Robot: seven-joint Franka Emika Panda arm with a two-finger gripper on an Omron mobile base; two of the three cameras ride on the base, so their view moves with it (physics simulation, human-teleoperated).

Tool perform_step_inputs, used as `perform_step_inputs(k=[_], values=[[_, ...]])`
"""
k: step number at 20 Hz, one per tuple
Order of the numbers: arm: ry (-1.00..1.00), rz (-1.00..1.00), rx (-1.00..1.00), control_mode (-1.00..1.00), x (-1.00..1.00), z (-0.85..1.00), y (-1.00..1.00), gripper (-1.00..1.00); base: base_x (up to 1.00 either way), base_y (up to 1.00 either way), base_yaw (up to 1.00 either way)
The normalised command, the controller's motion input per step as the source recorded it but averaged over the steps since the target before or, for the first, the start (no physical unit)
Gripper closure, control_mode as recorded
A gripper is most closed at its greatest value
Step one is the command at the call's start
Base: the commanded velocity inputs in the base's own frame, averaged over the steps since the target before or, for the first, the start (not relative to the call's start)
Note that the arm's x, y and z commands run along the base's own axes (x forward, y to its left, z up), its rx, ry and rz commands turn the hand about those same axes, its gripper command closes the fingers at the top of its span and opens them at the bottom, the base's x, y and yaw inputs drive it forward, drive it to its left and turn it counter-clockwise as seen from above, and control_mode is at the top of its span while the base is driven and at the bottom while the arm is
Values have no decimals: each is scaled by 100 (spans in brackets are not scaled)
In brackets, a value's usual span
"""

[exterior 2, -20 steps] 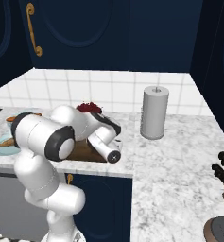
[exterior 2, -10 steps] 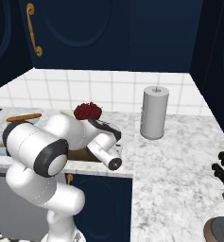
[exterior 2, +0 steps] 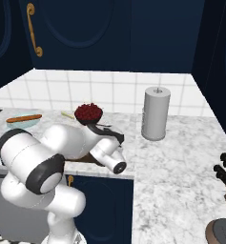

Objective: From the different types of pastries on the counter, select a croissant and place it on the cutting board. Then retrieve a jar of jam from the cabinet and place it alongside the croissant on the cutting board.

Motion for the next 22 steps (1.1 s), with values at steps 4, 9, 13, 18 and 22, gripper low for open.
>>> perform_step_inputs(k=[4,9,13,18,22], values=[[-5,1,4,-100,0,49,19,-100,0,0,0],[-2,5,-1,-100,-4,49,49,-100,0,0,0],[-4,9,-10,-100,-17,26,68,-100,0,0,0],[-10,6,-14,-100,-26,9,83,100,0,0,0],[-22,17,-24,-100,-3,13,95,-100,0,0,0]])
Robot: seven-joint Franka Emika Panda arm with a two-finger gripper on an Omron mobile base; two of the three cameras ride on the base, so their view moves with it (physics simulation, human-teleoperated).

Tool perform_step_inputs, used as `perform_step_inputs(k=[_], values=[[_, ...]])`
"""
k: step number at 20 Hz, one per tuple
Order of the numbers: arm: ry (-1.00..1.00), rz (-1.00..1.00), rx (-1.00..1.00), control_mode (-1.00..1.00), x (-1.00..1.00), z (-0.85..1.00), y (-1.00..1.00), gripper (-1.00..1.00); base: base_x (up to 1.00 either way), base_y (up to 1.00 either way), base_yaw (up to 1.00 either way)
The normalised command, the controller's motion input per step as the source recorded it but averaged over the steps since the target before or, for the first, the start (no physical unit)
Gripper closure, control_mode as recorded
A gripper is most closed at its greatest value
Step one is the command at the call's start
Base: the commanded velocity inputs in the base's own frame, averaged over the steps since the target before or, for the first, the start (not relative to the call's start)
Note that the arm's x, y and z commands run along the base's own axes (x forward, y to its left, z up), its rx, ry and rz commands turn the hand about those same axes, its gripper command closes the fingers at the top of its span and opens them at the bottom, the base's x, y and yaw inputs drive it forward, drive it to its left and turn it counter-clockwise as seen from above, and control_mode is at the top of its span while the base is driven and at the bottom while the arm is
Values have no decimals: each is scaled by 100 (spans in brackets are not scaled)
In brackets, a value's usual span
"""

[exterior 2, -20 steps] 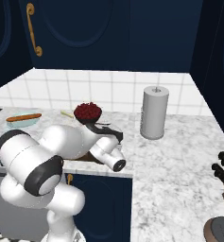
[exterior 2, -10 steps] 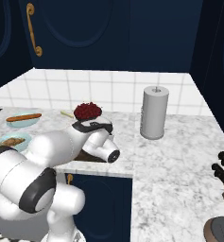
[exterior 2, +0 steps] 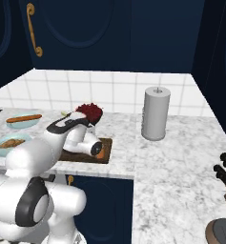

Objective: From the different types of pastries on the counter, select a croissant and place it on the cutting board. Then retrieve a jar of jam from the cabinet and place it alongside the croissant on the cutting board.

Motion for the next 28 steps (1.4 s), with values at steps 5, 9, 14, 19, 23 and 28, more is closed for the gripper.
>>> perform_step_inputs(k=[5,9,14,19,23,28], values=[[-32,20,-36,-100,0,12,81,-100,0,0,0],[-27,22,-30,-100,1,0,70,-100,0,0,0],[-30,22,-28,-100,2,6,61,-100,0,0,0],[-30,24,-32,-100,5,8,57,-100,0,0,0],[-29,29,-30,-100,9,1,49,-100,0,0,0],[-27,27,-31,-100,7,1,48,-100,0,0,0]])
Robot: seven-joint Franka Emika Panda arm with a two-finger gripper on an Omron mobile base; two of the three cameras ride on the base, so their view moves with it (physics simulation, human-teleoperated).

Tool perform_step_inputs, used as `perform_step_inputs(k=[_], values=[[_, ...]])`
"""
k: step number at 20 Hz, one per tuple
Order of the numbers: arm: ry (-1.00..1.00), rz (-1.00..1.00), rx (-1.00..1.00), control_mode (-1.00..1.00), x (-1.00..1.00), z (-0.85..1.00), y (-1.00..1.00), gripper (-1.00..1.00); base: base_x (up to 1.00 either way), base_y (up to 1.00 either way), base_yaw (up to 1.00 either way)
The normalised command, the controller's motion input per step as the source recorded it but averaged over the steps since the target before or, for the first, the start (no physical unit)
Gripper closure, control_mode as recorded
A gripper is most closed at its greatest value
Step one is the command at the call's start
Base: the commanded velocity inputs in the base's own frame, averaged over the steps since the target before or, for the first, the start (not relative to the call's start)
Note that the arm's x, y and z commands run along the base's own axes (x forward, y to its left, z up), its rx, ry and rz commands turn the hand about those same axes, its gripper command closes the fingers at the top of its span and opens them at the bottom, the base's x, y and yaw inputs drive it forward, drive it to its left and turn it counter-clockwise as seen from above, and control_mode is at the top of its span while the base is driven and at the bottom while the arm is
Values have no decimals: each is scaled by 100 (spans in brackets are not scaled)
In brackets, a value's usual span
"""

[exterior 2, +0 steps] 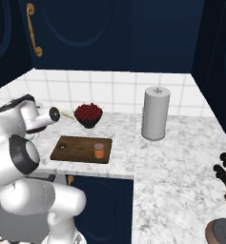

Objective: From the different types of pastries on the counter, select a croissant and place it on the cutting board. Then retrieve a jar of jam from the cabinet and place it alongside the croissant on the cutting board.

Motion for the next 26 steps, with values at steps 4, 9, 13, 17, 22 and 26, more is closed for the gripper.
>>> perform_step_inputs(k=[4,9,13,17,22,26], values=[[-19,20,-39,-100,11,0,61,-100,0,0,0],[-21,19,-39,-100,3,0,64,-100,0,0,0],[-9,14,-35,-100,12,-9,56,-100,0,0,0],[6,3,-6,-100,0,-6,10,-100,0,0,0],[-1,0,-1,-100,9,-10,0,-100,0,0,0],[-4,6,-9,-100,39,-43,0,-100,0,0,0]])
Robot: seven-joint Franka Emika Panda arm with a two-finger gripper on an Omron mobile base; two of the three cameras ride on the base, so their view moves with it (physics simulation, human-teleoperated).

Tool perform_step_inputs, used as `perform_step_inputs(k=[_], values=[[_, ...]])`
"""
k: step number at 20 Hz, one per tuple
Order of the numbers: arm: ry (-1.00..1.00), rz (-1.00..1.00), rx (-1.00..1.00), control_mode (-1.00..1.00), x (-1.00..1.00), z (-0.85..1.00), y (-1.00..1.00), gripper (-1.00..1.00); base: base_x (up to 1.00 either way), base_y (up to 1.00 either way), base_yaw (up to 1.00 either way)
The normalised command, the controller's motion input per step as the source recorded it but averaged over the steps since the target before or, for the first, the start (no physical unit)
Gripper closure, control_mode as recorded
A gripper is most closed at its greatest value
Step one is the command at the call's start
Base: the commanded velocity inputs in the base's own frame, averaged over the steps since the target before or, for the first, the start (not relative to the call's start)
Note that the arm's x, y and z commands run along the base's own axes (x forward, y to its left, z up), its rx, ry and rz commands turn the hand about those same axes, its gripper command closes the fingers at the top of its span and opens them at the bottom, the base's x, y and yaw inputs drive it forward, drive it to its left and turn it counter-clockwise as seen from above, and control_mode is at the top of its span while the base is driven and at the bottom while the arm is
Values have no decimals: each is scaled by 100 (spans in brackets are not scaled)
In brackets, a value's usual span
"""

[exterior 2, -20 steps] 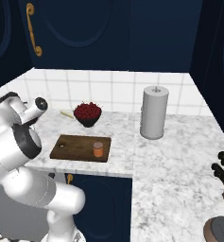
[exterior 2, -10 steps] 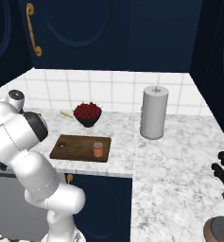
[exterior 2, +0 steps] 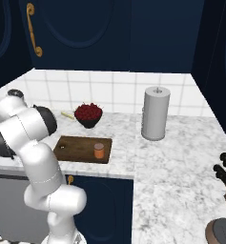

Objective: From the different types of pastries on the counter, select a croissant and place it on the cutting board. Then retrieve a jar of jam from the cabinet and place it alongside the croissant on the cutting board.

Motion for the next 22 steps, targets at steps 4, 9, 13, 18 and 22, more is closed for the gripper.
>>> perform_step_inputs(k=[4,9,13,18,22], values=[[-3,13,-11,-100,6,-24,0,-100,0,0,0],[-1,17,-11,-100,0,-7,0,-100,0,0,0],[0,17,-13,-100,-1,-9,-1,-100,0,0,0],[0,15,-5,-100,1,-49,-5,-100,0,0,0],[0,15,-2,-100,0,-68,0,-100,0,0,0]])
